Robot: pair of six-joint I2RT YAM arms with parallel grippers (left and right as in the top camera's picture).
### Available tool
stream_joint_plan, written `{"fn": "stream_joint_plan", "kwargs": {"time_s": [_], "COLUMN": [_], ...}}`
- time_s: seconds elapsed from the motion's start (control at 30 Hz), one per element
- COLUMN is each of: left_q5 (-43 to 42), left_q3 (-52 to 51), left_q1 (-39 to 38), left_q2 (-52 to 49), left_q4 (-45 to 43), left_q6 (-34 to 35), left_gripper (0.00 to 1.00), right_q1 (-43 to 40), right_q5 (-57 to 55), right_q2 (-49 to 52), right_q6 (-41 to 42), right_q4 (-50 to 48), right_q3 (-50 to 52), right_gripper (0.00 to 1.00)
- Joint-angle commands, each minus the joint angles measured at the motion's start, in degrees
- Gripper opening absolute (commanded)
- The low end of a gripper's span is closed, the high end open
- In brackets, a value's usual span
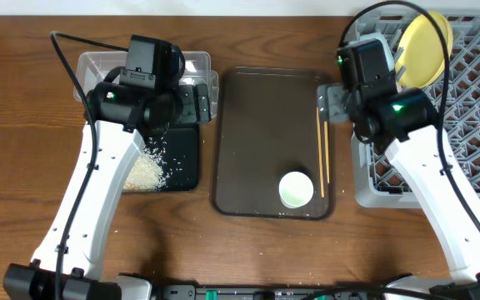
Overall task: Sort waste into correct bins and load items into the dishwasher rack
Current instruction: 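Reach the left gripper to the small white cup and grasp it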
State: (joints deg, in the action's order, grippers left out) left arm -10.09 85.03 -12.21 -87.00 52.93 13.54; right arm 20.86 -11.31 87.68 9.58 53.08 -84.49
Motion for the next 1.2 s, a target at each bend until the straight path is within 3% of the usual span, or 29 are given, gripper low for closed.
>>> {"fn": "stream_joint_plan", "kwargs": {"time_s": [0.0,0.17,0.4,0.53,0.83,1.17], "left_q5": [0.70,-1.27,-1.70,-10.32,-11.30,-10.21], "left_q3": [0.44,0.44,0.39,-1.11,-5.09,-5.09], "left_q1": [0.09,0.02,-0.09,-3.19,-19.17,-28.79], "left_q2": [-0.13,-0.13,-0.24,-1.09,-7.17,-15.78], "left_q4": [0.20,-2.91,-2.40,-1.99,0.48,3.17], "left_q6": [0.09,3.26,3.15,3.76,-3.26,-2.86], "left_gripper": [0.91,0.91,0.91,0.84,0.83,0.75], "right_q1": [-0.50,-4.85,-19.10,-25.35,-26.58,-26.58], "right_q5": [13.81,14.86,14.84,14.82,14.58,14.58], "right_q2": [0.24,-4.68,-15.89,-20.02,-20.41,-19.85], "right_q6": [1.11,2.43,2.38,2.36,2.32,2.29], "right_q4": [1.42,2.89,8.83,10.97,13.18,13.81], "right_q3": [-0.26,-0.28,-0.26,-0.26,-0.15,-0.15], "right_gripper": [0.89,0.91,0.92,0.91,0.91,0.91]}}
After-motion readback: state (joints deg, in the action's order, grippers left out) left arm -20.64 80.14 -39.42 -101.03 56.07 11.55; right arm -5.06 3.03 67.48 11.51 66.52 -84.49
